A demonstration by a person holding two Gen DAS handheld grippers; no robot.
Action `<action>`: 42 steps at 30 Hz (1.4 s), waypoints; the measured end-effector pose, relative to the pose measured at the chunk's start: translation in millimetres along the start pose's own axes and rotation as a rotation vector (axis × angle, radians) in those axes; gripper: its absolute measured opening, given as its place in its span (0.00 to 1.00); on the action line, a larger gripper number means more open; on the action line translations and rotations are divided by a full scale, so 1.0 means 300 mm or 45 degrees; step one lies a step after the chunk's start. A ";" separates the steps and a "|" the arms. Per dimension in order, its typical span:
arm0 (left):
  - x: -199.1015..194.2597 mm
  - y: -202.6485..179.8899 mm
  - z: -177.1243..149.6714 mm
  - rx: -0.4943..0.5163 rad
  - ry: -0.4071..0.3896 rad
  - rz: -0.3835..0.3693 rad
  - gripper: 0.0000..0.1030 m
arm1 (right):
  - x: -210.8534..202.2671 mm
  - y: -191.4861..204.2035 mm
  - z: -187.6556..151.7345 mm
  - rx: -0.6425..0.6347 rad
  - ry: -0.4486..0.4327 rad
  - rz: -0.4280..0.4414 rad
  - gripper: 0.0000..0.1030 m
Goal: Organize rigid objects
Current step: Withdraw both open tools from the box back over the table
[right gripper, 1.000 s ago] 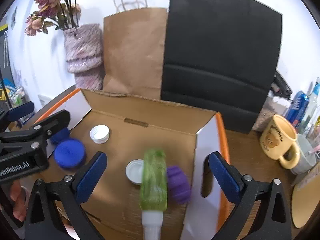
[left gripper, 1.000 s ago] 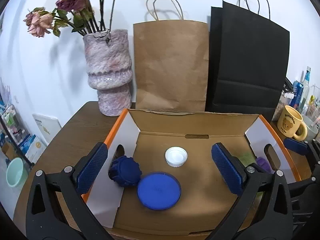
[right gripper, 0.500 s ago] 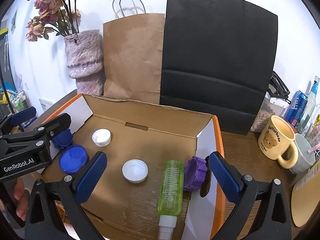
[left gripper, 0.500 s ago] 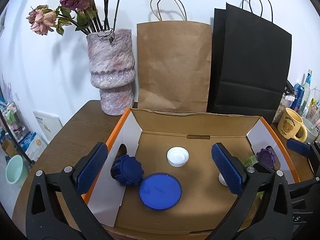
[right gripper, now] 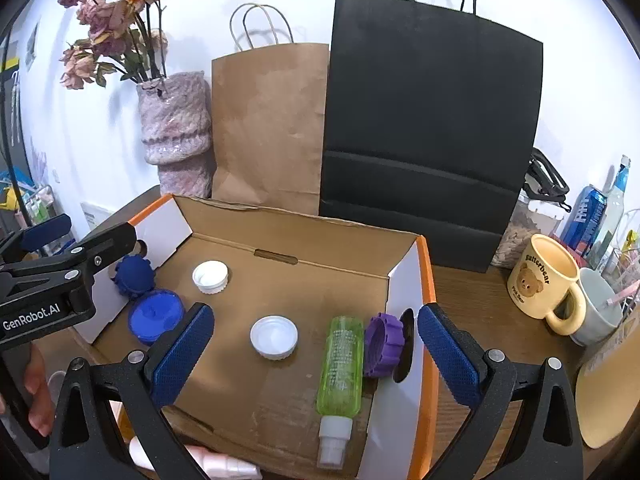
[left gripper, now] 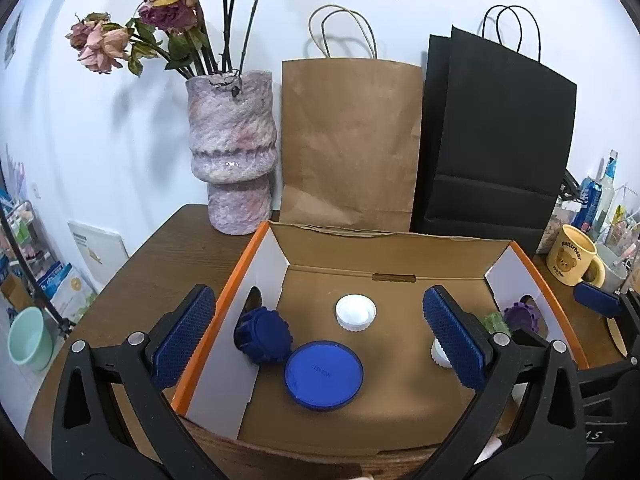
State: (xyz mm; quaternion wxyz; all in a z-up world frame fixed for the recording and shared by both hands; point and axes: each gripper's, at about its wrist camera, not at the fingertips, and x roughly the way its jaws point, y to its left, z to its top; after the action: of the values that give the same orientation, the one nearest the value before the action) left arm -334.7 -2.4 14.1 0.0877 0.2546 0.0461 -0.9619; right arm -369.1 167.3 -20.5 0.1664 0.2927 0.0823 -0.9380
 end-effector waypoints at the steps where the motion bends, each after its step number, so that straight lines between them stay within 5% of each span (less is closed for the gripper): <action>1: -0.006 0.003 -0.002 -0.002 -0.002 -0.001 1.00 | -0.007 0.002 -0.003 -0.002 -0.002 0.000 1.00; 42: -0.287 0.130 -0.185 0.002 0.047 -0.002 1.00 | -0.314 0.099 -0.220 -0.009 -0.003 -0.001 1.00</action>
State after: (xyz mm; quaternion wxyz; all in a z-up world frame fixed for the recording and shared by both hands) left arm -227.0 -20.6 7.2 0.0858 0.2725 0.0473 -0.9571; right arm -251.1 181.2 -21.8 0.1672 0.2910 0.0856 -0.9381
